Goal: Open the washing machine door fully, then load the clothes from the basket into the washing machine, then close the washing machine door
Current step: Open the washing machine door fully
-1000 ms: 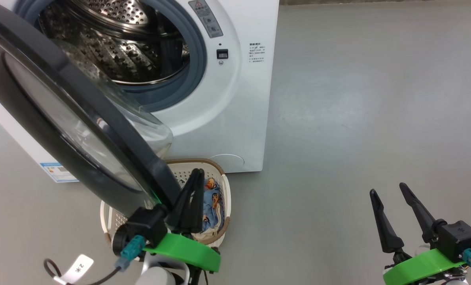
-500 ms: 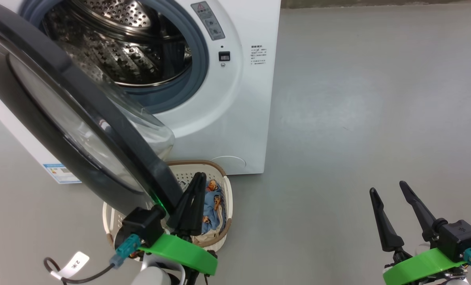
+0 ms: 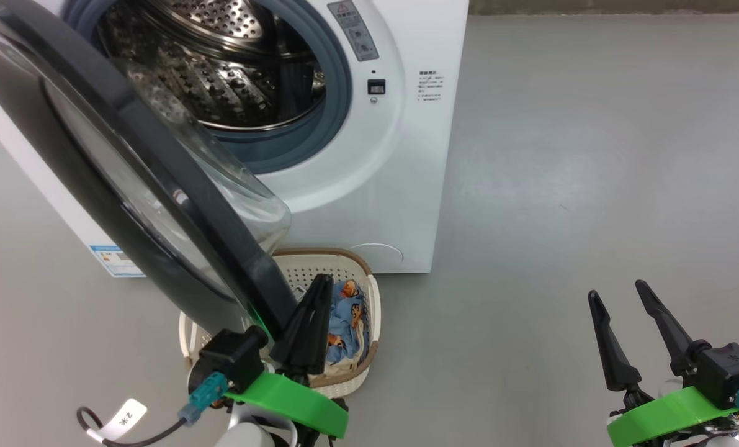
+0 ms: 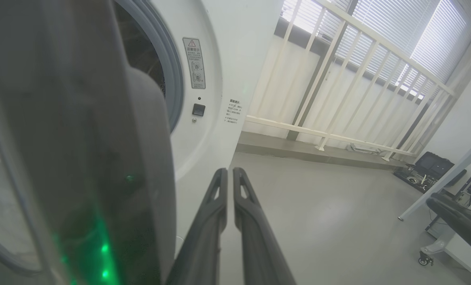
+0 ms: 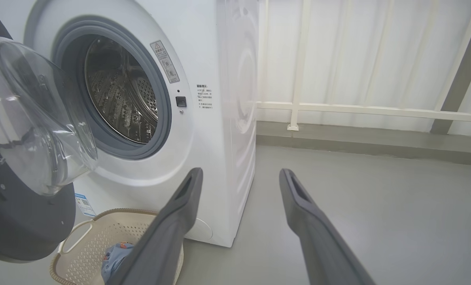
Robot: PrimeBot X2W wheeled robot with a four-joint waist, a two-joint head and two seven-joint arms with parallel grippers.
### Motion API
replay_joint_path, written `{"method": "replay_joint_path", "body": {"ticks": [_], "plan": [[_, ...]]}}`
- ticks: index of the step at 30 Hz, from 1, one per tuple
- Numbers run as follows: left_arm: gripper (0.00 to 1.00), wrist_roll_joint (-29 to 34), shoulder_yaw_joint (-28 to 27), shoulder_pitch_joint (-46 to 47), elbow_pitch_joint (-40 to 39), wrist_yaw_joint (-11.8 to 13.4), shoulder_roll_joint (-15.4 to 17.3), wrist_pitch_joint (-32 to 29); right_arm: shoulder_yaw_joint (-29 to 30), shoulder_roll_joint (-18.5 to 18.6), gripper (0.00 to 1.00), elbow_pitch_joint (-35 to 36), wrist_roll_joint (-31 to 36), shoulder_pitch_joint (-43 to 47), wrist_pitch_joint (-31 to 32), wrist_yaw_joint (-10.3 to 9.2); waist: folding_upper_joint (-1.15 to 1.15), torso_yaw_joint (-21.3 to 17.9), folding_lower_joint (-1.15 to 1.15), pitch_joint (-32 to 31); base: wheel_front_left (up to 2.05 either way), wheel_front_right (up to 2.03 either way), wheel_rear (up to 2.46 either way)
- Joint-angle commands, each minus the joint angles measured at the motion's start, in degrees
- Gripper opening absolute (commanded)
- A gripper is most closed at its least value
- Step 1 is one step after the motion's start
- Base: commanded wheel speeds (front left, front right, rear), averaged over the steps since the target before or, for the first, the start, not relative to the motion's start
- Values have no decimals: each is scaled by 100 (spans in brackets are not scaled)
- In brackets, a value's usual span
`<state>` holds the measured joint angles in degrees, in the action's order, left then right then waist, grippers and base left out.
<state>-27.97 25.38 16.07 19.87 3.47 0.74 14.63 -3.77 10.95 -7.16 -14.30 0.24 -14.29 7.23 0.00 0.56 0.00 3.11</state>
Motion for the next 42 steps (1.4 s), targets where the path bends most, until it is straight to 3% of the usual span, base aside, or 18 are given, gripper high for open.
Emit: {"method": "replay_joint_path", "body": {"ticks": [1,26,42], "plan": [[0,62,-409,39,-88,64,214,37,-116,118,100,158,63,-165,-71,25,0,64,0,-33,0,0,0],[0,394,-630,-812,-666,163,214,37,-59,176,100,186,108,-55,-71,25,0,926,0,-233,0,0,0],[0,639,-1149,-1140,-782,281,220,37,-67,130,100,198,123,-26,-71,25,0,1373,0,-234,0,0,0]]}}
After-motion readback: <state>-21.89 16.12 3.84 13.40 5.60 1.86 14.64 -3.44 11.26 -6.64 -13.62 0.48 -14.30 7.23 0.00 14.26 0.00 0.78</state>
